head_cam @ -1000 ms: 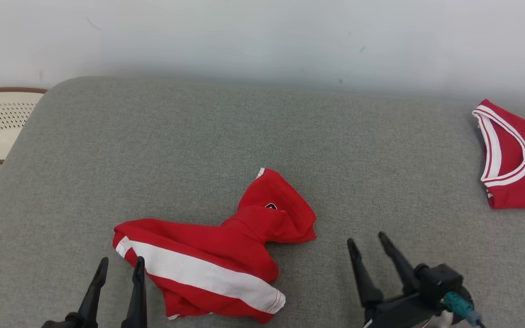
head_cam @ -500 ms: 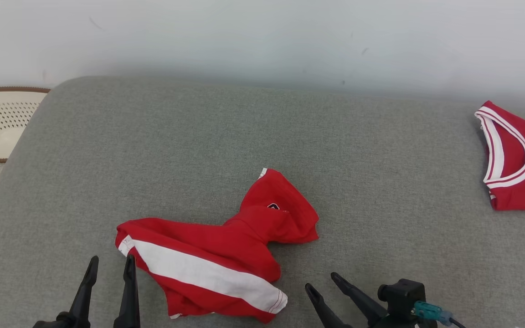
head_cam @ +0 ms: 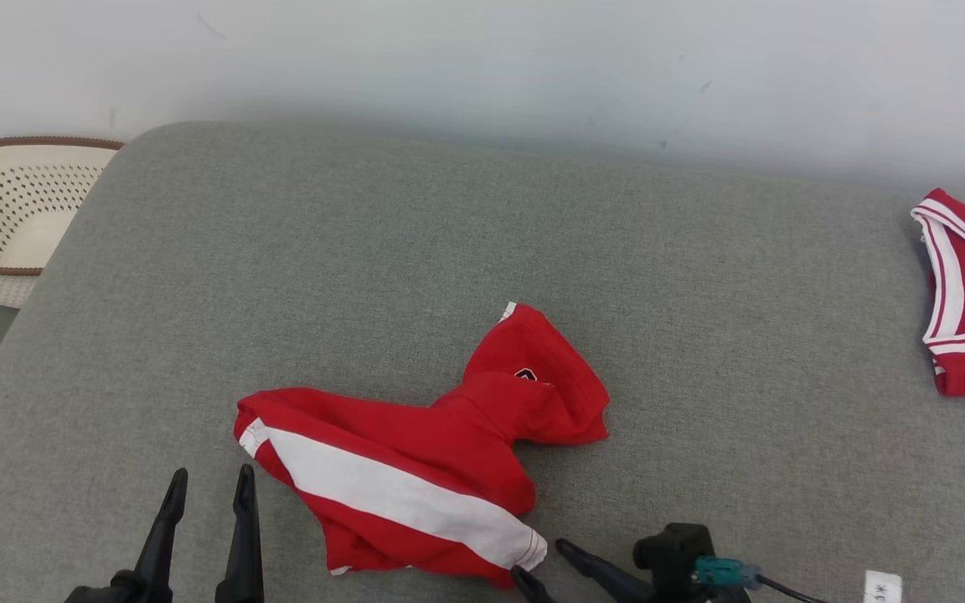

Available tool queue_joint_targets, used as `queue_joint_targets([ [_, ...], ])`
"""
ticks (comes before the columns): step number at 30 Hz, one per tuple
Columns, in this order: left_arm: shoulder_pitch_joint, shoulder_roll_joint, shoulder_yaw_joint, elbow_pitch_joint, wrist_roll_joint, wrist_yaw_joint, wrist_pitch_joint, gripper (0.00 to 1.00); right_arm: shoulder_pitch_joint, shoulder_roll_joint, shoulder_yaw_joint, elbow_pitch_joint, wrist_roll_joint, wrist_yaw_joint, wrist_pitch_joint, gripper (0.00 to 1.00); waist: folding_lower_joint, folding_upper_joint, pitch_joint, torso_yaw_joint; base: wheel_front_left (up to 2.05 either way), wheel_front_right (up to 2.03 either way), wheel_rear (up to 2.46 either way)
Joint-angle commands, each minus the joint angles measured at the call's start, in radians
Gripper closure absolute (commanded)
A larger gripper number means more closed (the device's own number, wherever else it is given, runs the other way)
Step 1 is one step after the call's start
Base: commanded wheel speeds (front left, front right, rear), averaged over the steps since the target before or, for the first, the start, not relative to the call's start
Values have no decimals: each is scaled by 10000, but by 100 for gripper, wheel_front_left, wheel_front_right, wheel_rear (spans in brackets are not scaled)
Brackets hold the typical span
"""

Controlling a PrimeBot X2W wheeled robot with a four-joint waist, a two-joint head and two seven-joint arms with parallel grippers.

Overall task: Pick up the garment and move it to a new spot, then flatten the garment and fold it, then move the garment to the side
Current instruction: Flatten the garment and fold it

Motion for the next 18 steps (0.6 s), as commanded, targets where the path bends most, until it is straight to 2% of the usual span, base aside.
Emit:
queue_joint_targets([
  [1,-83,5,-5,23,-65,39,-37,0,-314,76,307,258,45,-9,-73,0,-1,0,18,45,0,0,0],
  [3,-101,4,-50,39,-71,84,-37,0,-517,243,572,574,262,-9,-212,0,-1,0,18,78,0,0,0],
  [4,-106,4,-62,40,-71,105,-37,0,-623,285,737,722,308,-9,-266,10,-1,0,14,97,0,0,0],
  [5,-101,7,-76,43,-74,105,-37,0,-780,319,852,865,316,-9,-398,58,-1,0,10,111,0,0,0],
  [6,-97,4,-98,40,-83,103,-37,0,-897,363,940,1007,396,-9,-540,100,-1,0,6,124,0,0,0],
  [13,-19,5,13,88,-138,118,-37,0,-1516,363,1164,1373,644,-9,-1289,100,-1,0,-25,124,0,0,0],
  [18,118,5,26,30,-161,193,-37,0,-1851,5,708,602,947,-9,-1608,100,-1,0,-71,51,0,0,0],
])
